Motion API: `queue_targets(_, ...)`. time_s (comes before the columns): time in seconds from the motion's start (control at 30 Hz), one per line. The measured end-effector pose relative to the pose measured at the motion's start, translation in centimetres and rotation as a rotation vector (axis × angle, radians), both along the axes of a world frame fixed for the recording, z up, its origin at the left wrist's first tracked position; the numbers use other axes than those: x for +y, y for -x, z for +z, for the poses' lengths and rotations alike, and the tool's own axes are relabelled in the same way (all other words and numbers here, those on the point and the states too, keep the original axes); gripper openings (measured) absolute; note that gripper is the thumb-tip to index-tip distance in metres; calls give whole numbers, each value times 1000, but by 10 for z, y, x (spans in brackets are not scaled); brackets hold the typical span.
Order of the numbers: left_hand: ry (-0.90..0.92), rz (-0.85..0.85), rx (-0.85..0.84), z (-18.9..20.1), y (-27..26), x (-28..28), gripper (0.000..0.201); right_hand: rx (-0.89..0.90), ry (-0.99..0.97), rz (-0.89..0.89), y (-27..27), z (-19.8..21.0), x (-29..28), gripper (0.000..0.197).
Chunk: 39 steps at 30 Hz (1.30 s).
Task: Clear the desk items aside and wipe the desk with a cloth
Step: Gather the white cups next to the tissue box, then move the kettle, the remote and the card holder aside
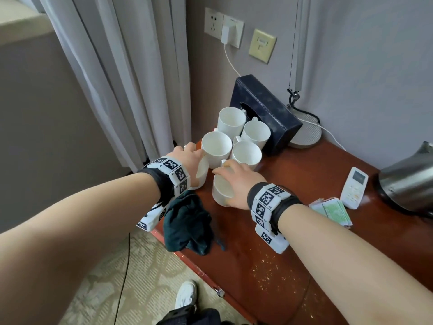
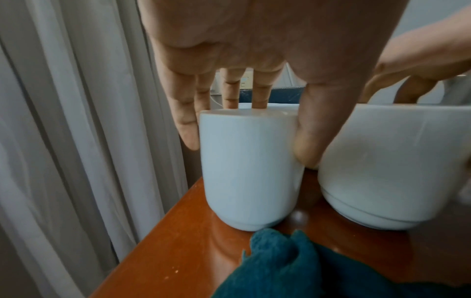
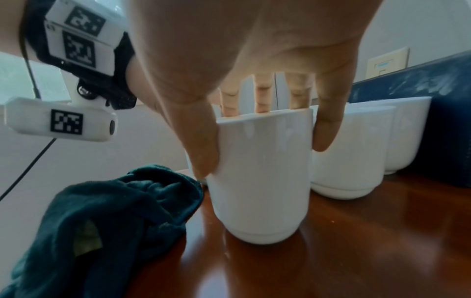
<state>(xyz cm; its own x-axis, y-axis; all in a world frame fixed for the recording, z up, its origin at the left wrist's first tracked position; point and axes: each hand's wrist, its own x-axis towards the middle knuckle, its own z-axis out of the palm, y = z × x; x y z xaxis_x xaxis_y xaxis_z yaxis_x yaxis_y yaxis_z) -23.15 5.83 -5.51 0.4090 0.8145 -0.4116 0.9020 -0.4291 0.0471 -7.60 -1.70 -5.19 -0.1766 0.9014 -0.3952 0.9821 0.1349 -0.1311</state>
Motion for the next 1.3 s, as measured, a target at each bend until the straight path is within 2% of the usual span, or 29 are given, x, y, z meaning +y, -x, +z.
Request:
queue_targets(0.13,4,10,14,-3,-4,-1,78,9,2,-30,3,-3,-2,77)
queue_targets(0.43,21,9,11,-2,0,-2,89,-2,37,-26,1,-3,-2,83)
queue_targets(0.57,-84,-21,15,16,-4,-7,83,30,37,-55,-11,14,-8,80)
queue_targets(0.7,-216,-155,-51,44,-21,-19,78,67,-17,-118,-34,36,-23,74)
queue_targets(0.9,-213,-339,-138,73,-85,-59,78,77,-100,-308,-105,63,-60,66)
queue_targets(1.03,-117,-413,-198,74,-144,-91,79,58,-108,-500,-173,69,-104,61)
queue_targets(1.17,-61,-428,-199,62,-205,-122,77,1,-75,-639,-236,67,-151,60)
queue_targets(1.3,-11,-372,-205,56,-263,-137,79,7,-84,-706,-287,67,-181,58)
